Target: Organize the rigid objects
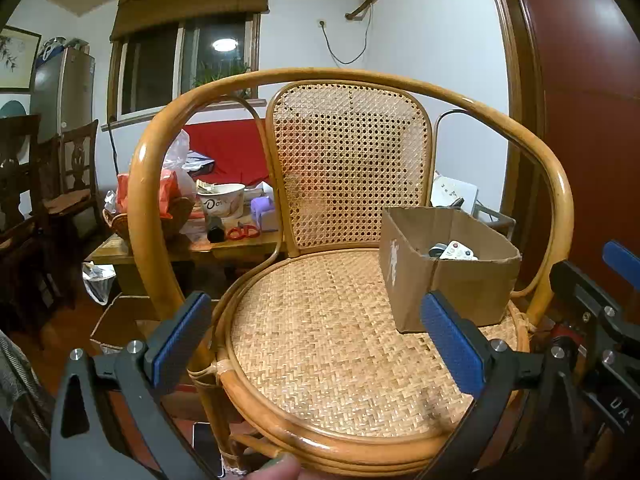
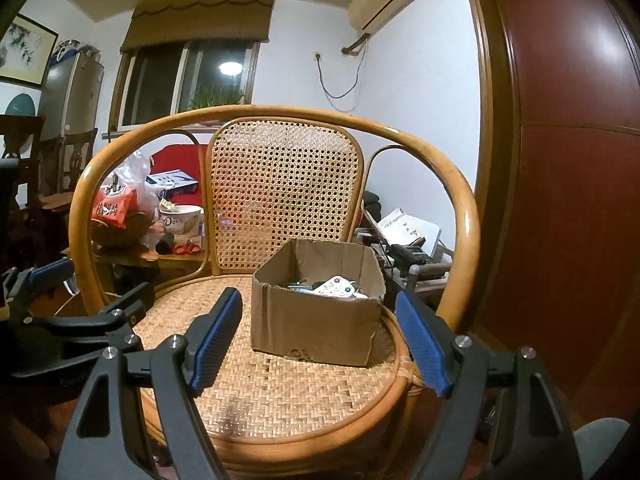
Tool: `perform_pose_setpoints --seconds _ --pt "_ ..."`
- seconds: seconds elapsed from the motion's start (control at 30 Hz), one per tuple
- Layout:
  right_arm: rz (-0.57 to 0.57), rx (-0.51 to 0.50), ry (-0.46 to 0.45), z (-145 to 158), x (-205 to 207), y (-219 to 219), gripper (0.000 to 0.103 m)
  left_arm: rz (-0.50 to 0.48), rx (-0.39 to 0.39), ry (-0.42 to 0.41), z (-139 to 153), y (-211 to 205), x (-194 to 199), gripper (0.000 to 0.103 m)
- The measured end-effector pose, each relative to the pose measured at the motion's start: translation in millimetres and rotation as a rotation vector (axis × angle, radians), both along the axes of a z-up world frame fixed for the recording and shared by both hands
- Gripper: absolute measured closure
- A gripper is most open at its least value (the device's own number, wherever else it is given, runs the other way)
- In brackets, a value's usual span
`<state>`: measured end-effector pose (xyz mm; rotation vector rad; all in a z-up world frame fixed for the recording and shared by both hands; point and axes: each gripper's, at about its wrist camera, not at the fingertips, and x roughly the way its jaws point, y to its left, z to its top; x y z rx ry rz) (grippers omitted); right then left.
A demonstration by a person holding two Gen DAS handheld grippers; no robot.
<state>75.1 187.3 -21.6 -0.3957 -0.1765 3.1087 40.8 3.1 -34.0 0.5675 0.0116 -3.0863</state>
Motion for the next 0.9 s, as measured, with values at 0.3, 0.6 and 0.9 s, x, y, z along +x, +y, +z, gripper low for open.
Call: perform_pose_setpoints --seconds 0.3,0.6,0.9 --pt "-0.001 -0.009 -0.003 -0.3 0.4 0.5 0.019 -0.007 -0.014 0.004 -0.7 2.5 1.6 0.000" --pt "0.000 -0.007 -0.005 -0.3 -0.5 -0.7 0.019 -0.010 -0.022 0.006 -1.5 2.3 2.1 0.000" --pt "0.002 -0.006 -0.007 -0.5 -1.1 -1.7 0.019 -0.013 -0.022 0.000 -1.8 2.0 1.6 0.000"
